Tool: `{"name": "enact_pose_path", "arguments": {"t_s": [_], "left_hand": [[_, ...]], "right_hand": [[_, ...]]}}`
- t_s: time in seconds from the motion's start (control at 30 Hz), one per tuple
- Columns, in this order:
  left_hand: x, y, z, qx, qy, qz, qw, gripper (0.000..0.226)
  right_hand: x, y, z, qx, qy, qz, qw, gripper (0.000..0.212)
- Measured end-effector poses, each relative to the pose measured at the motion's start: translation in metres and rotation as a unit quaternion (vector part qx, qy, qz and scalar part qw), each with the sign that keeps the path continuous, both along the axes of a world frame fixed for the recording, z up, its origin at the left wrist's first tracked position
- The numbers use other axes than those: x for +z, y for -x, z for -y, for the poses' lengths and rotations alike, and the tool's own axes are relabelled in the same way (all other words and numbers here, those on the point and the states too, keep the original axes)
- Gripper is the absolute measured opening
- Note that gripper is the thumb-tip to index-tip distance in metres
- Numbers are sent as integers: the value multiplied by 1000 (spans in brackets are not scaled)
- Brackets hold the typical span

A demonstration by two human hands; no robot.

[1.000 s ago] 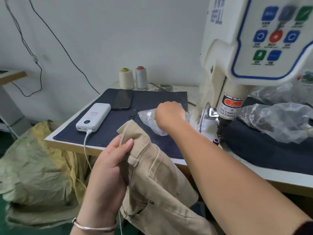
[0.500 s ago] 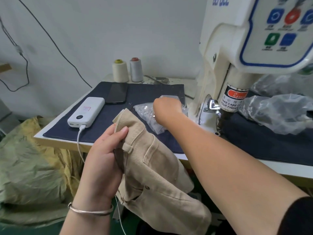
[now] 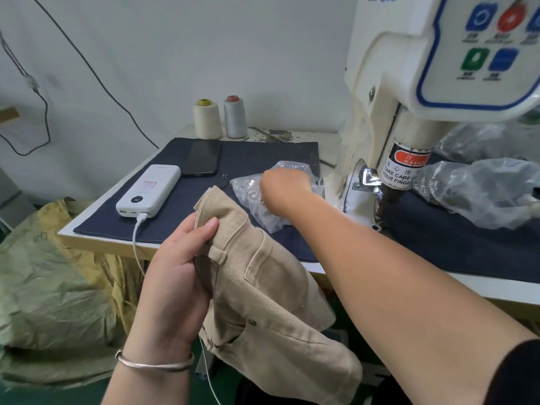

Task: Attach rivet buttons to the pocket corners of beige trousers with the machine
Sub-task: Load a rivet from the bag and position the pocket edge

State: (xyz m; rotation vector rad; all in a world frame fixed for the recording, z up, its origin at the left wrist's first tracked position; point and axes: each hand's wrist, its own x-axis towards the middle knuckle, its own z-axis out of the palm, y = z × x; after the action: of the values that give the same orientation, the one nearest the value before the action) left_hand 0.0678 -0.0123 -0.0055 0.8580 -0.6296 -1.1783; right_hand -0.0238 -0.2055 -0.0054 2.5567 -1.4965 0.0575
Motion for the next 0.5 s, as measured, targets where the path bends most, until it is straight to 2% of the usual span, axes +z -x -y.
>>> {"name": "enact_pose_path", "arguments": {"t_s": [0.23,0.4,0.5], "left_hand": [[-1,-1,-1,9,-2,10,1000,29],[-3,1,-3,13,-7,10,1000,30],[-3,2,-7,18,-21,15,1000,32]], "right_hand": [[-1,2,-2,-11,2,40,999,34],[10,6,-13,-42,9,104,994,35],[25,13,-32,-62,32,172,983,24]]}}
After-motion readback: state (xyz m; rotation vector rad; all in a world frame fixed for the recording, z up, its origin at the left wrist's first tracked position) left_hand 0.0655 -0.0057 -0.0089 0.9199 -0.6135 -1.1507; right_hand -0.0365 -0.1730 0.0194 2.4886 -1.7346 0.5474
